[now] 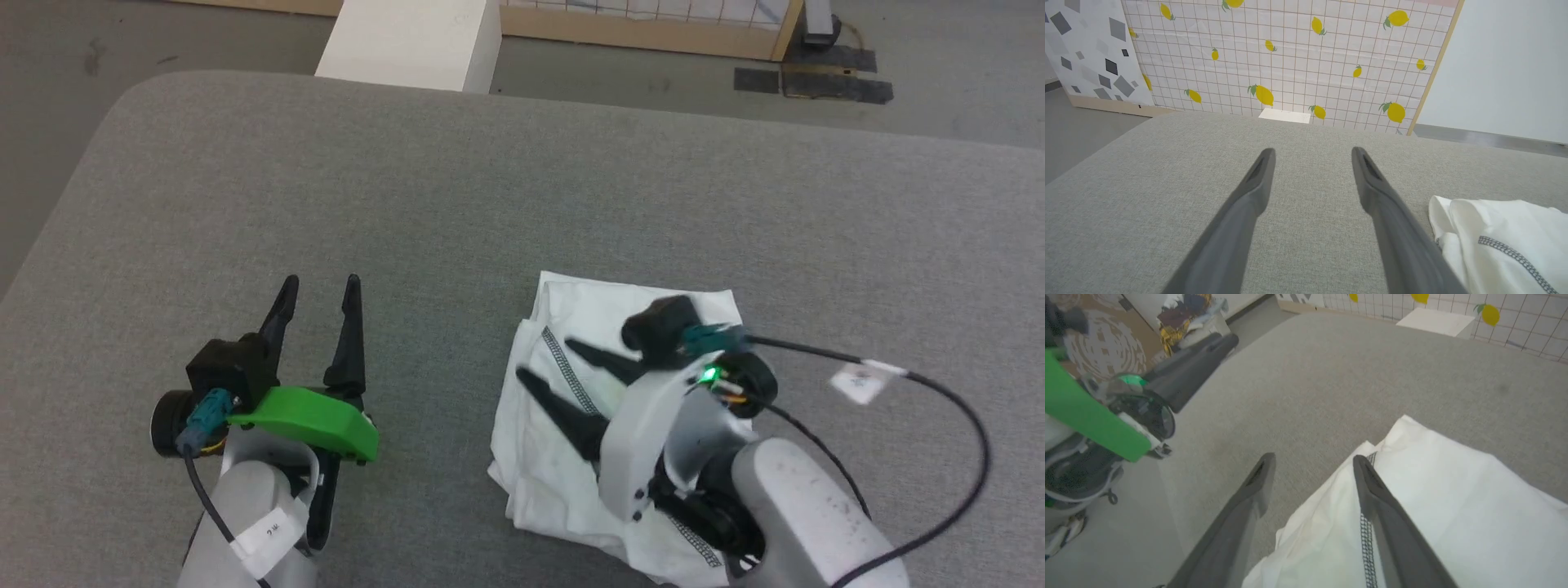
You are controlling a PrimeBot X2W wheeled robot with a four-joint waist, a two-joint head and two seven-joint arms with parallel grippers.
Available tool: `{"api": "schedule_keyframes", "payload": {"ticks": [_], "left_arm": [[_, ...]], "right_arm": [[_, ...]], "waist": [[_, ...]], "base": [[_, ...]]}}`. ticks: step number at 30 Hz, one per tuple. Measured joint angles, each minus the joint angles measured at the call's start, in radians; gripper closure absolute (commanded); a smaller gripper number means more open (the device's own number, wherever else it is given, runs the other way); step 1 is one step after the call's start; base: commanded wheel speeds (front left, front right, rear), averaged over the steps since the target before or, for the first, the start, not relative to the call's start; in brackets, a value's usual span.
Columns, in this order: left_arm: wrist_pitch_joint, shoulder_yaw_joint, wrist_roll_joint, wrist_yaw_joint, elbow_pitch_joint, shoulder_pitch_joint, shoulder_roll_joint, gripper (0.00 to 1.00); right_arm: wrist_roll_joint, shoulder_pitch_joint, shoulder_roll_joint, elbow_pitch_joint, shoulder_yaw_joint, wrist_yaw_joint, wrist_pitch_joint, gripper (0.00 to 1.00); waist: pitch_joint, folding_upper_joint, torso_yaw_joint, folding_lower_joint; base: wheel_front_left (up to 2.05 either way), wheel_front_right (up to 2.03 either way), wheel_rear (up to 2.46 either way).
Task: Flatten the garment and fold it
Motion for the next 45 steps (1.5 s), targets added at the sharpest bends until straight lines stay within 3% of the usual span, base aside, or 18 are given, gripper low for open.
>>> {"api": "schedule_keyframes", "payload": {"ticks": [6, 11, 13, 20, 38, 39, 40, 42, 45], "left_arm": [[0.000, 0.017, 0.006, -0.001, -0.005, 0.005, -0.002, 0.00], [0.000, 0.029, 0.007, -0.001, -0.012, 0.019, -0.002, 0.00], [0.000, 0.029, 0.007, -0.001, -0.015, 0.021, -0.002, 0.00], [0.000, 0.035, 0.007, -0.001, -0.019, 0.044, -0.002, 0.00], [0.000, 0.034, 0.007, -0.008, -0.015, 0.053, -0.010, 0.00], [0.000, 0.034, 0.007, -0.008, -0.014, 0.053, -0.011, 0.00], [0.000, 0.034, 0.007, -0.008, -0.014, 0.053, -0.012, 0.00], [0.000, 0.034, 0.007, -0.008, -0.014, 0.054, -0.014, 0.00], [0.000, 0.036, 0.007, -0.008, -0.015, 0.055, -0.016, 0.00]], "right_arm": [[0.091, 0.058, 0.002, -0.155, -0.157, 0.000, -0.294, 0.00], [0.100, 0.169, 0.001, -0.181, -0.332, 0.000, -0.458, 0.00], [0.099, 0.202, 0.001, -0.155, -0.383, 0.000, -0.473, 0.00], [0.080, 0.288, -0.001, 0.015, -0.468, 0.000, -0.378, 0.00], [0.077, 0.185, 0.001, 0.280, -0.348, 0.000, -0.102, 0.00], [0.071, 0.181, 0.000, 0.283, -0.349, 0.000, -0.093, 0.05], [0.066, 0.179, 0.000, 0.285, -0.350, 0.000, -0.087, 0.54], [0.031, 0.176, 0.000, 0.284, -0.352, 0.000, -0.076, 1.00], [-0.094, 0.163, 0.000, 0.270, -0.349, 0.000, -0.048, 1.00]], "waist": [[-0.028, 0.0000, -0.025, 0.0000], [-0.051, 0.0000, -0.051, 0.0000], [-0.058, 0.0000, -0.057, 0.0000], [-0.079, 0.0001, -0.075, 0.0000], [-0.076, 0.0000, -0.043, 0.0000], [-0.078, 0.0000, -0.041, 0.0000], [-0.079, 0.0001, -0.040, 0.0000], [-0.081, 0.0000, -0.037, 0.0000], [-0.081, 0.0001, -0.042, 0.0000]], "base": [[0.00, 0.00, 0.00], [0.00, 0.00, 0.00], [0.00, 0.00, 0.00], [0.00, 0.00, 0.00], [0.00, 0.00, 0.00], [0.00, 0.00, 0.00], [0.00, 0.00, 0.00], [0.00, 0.00, 0.00], [0.00, 0.00, 0.00]]}}
